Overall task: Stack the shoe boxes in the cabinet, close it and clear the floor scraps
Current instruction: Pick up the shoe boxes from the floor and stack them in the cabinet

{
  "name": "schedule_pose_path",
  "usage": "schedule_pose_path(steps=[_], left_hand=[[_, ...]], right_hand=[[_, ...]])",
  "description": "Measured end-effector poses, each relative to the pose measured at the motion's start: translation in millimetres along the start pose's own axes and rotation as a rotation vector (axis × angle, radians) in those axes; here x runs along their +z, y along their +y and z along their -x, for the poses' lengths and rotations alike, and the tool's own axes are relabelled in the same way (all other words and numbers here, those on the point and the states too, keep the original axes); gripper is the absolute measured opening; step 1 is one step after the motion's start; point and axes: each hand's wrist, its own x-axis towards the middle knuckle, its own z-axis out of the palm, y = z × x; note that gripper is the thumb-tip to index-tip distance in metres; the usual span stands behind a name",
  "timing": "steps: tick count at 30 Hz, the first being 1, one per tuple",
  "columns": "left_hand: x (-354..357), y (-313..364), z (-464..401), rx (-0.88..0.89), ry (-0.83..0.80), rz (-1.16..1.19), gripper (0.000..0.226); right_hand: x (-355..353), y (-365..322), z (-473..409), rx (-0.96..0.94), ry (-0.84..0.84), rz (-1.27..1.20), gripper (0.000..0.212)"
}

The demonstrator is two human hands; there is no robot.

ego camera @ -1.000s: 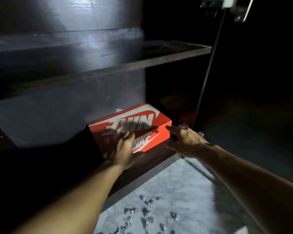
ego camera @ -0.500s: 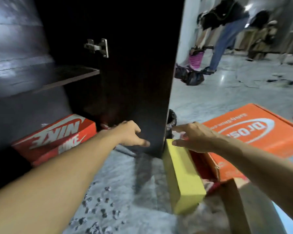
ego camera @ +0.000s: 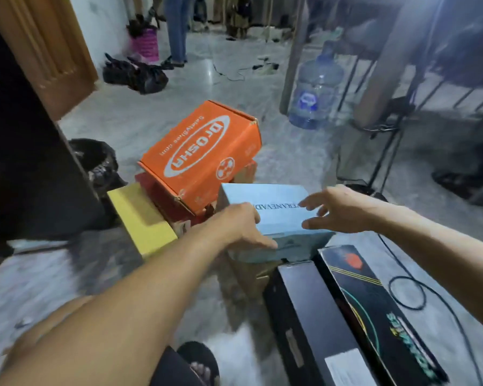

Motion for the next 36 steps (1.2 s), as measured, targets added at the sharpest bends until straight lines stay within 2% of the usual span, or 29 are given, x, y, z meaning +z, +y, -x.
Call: schedule_pose_path(steps=[6, 11, 14, 17, 18, 21, 23, 25, 28, 31, 36], left_hand=[[90.5, 55.8, -3.6, 0.019, -0.086, 0.087, 0.04], [143.0, 66.4, -4.3, -0.057, -0.134, 0.173, 0.034], [161.7, 58.5, -9.6, -0.125, -0.129, 0.172, 0.051], [170.1, 47.8, -16.4, -0.155, -0.092, 0.171, 0.039], [170.7, 45.3, -18.4, -0.166, -0.08, 0.175, 0.037], [170.2, 39.2, -30.4, -0.184, -0.059, 0.213, 0.051], [169.1, 35.9, -37.9, -0.175, -0.058, 0.25, 0.045], [168.2, 34.1, -42.9, -0.175, -0.086, 0.287, 0.044], [169.3, 32.6, -48.6, -0.17, -0.163, 0.319, 0.057], [169.4, 29.3, -54.3, -0.171, -0.209, 0.318, 0.067], [166.5, 25.8, -55.8, -0.198, -0.205, 0.306, 0.065]], right_hand=[[38.4, 69.0, 56.1, 0.191, -0.057, -0.054, 0.055], [88.3, 97.7, 85.1, 0.301, -0.076, -0.07, 0.048], [119.0, 95.9, 105.6, 0.355, -0.042, -0.039, 0.036], [150.2, 74.4, 127.9, 0.351, -0.008, -0.116, 0.023], [161.5, 66.3, 134.3, 0.346, -0.033, -0.126, 0.027], [190.6, 47.6, 146.2, 0.376, -0.16, -0.083, 0.069], [203.5, 39.6, 152.1, 0.404, -0.202, -0.05, 0.083], [213.6, 33.9, 157.9, 0.432, -0.211, -0.065, 0.091], [230.1, 26.5, 166.4, 0.478, -0.234, -0.085, 0.103], [246.5, 20.4, 171.6, 0.522, -0.229, -0.139, 0.106], [254.8, 17.8, 180.2, 0.564, -0.15, -0.273, 0.106]])
